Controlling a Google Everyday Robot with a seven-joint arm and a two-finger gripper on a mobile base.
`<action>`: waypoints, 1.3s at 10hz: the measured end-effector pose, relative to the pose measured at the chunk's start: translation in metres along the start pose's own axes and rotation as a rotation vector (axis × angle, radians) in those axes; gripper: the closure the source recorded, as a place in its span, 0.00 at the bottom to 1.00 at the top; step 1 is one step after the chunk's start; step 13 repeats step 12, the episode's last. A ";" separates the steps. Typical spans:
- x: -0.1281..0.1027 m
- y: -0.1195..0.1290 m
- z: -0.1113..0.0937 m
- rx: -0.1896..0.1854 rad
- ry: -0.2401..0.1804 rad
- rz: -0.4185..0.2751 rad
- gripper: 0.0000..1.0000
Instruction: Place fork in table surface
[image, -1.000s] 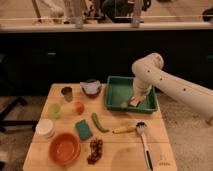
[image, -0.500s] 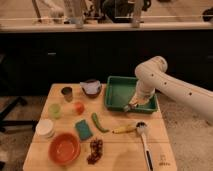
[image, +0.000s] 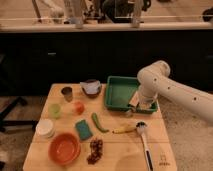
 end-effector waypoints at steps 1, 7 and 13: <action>0.001 0.003 0.003 -0.006 0.001 0.003 1.00; 0.009 0.037 0.021 -0.065 0.015 0.013 1.00; -0.005 0.067 0.019 -0.094 0.031 -0.027 1.00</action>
